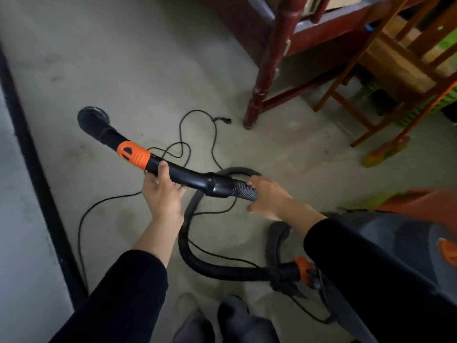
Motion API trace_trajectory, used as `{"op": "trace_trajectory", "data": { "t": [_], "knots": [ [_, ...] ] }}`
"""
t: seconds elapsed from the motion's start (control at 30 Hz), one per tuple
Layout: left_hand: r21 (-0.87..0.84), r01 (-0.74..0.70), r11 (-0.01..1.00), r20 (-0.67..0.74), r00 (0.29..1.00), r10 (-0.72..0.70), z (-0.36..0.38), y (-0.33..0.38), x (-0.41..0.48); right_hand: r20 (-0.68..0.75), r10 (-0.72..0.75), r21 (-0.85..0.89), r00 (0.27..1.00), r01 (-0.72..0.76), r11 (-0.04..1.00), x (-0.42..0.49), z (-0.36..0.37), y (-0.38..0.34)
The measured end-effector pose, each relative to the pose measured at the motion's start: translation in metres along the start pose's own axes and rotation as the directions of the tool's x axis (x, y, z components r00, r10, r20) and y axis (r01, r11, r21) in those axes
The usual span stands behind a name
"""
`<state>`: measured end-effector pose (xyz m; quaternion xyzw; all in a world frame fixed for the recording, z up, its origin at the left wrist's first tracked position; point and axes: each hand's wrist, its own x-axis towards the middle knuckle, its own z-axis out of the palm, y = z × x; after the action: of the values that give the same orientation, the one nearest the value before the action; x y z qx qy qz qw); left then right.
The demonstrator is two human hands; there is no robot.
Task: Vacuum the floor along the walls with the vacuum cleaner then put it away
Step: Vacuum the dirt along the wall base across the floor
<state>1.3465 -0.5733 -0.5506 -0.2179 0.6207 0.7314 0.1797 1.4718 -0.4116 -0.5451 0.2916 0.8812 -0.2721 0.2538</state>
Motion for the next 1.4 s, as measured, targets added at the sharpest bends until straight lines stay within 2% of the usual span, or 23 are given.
{"op": "trace_trajectory", "data": {
  "t": [0.17,0.3,0.5,0.7,0.9,1.1,1.4],
  "knots": [
    [-0.007,0.009,1.0,-0.011,1.0,-0.009,-0.043,0.014,0.029,-0.082,-0.174,-0.091,0.981,0.166,0.982,0.033,0.031,-0.06],
    [-0.042,0.06,0.997,-0.018,0.998,-0.061,-0.074,0.02,0.054,-0.082,-0.229,-0.126,0.97,0.218,0.968,0.049,0.055,-0.095],
    [-0.112,0.194,0.975,-0.045,0.979,-0.2,-0.122,0.015,0.094,0.02,-0.266,-0.101,0.964,0.267,0.958,0.069,0.09,-0.14],
    [-0.135,0.37,0.919,-0.048,0.924,-0.379,-0.156,-0.04,0.128,0.116,-0.372,-0.163,0.921,0.387,0.908,0.101,0.158,-0.175],
    [-0.124,0.493,0.861,-0.077,0.86,-0.504,-0.175,-0.116,0.165,0.179,-0.302,-0.151,0.937,0.329,0.932,0.132,0.225,-0.159],
    [0.038,0.595,0.803,-0.066,0.803,-0.592,-0.181,-0.196,0.205,0.276,-0.224,-0.192,0.935,0.282,0.94,0.173,0.274,-0.117],
    [-0.073,0.651,0.755,-0.047,0.754,-0.655,-0.171,-0.254,0.248,0.324,-0.215,-0.256,0.921,0.304,0.918,0.231,0.305,-0.09]
  ]
}}
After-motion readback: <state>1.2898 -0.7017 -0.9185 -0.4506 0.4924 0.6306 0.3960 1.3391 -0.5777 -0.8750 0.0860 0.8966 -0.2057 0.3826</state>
